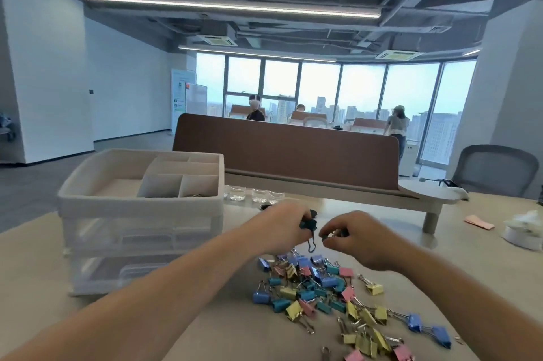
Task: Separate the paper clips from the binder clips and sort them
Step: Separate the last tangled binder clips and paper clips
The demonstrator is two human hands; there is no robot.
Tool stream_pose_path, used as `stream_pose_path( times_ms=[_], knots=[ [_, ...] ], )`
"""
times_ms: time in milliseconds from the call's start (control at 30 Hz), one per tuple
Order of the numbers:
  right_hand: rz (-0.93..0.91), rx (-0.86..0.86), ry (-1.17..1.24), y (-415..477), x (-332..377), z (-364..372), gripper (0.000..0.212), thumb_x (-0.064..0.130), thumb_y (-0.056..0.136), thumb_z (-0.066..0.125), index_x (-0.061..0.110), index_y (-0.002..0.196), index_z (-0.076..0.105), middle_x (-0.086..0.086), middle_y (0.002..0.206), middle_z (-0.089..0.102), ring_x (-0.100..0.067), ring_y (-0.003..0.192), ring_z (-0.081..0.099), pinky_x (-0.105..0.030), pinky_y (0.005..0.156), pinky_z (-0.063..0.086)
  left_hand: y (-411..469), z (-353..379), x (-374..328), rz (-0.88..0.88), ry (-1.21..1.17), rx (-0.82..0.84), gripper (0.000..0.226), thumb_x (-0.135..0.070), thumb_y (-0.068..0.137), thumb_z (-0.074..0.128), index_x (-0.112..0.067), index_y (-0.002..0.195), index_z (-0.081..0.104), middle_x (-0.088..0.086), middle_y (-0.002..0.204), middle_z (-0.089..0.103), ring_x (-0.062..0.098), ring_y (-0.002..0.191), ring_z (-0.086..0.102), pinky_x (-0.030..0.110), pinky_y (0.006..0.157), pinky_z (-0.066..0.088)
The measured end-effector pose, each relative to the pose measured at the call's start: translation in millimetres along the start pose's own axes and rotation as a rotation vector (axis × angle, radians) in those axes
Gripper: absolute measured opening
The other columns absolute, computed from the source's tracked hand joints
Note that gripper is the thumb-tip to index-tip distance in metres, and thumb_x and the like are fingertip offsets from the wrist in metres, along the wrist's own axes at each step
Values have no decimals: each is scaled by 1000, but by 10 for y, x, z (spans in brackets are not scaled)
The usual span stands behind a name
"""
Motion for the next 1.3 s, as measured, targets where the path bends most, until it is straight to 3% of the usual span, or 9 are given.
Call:
stream_pose_path(
  times_ms=[133,300,367,500,600,867,1133,1300],
  knots=[
    [-46,-16,28,260,403,-128,20,32,97,57,27,111,70,14,80,59,-4,68,52,-16,63,39,-75,-451,174,-23,33,-74,7,-25,94,59,-19,93,56,2,90,62,15,74,58,23,56,41],
    [-117,-20,63,600,877,-224,11,32,93,63,30,102,69,8,82,66,-11,70,60,-21,63,49,-155,-877,461,-65,22,-109,8,-23,93,61,-15,96,59,2,87,62,18,73,59,23,58,42],
    [-150,-30,78,797,1092,-219,11,29,93,64,27,102,70,9,78,65,-7,65,58,-18,59,46,-215,-1091,632,-91,60,-142,12,-23,92,61,-13,98,61,4,87,62,21,77,60,26,61,45],
    [-231,-95,95,1184,1487,-285,12,27,91,65,23,99,73,13,70,57,-5,60,49,-17,54,37,-271,-1504,968,-142,171,-197,16,-23,91,61,-12,102,64,-1,91,62,14,77,55,12,53,35],
    [-251,-111,128,1553,1716,-282,12,29,89,67,25,99,72,14,75,56,-6,66,51,-19,57,39,-214,-1775,1266,-171,203,-219,13,-22,91,64,-12,99,65,3,95,64,17,82,56,21,62,39],
    [-276,-70,40,2261,2024,17,19,32,91,65,25,107,71,5,102,64,-16,92,59,-27,76,46,-27,-1949,1982,-265,315,-165,10,-21,93,62,-12,98,64,3,90,65,19,81,59,21,62,40],
    [-304,-12,-79,2517,2149,321,22,37,87,67,27,106,67,7,95,57,-19,94,57,-29,71,43,9,-1840,2361,-310,323,-152,12,-14,91,62,-11,103,63,6,96,65,18,82,58,20,59,39],
    [-314,91,-38,2492,2127,390,27,27,91,64,27,118,65,6,108,59,-15,92,55,-24,70,40,-37,-1853,2422,-311,281,-176,20,-7,90,59,-11,110,63,5,97,63,17,82,56,16,56,33]
  ],
)
Point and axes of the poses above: each hand's wrist, its own y-axis towards the middle knuckle, its own z-axis out of the palm, x = y × z, the point moved 10 cm from there along y, towards the middle knuckle
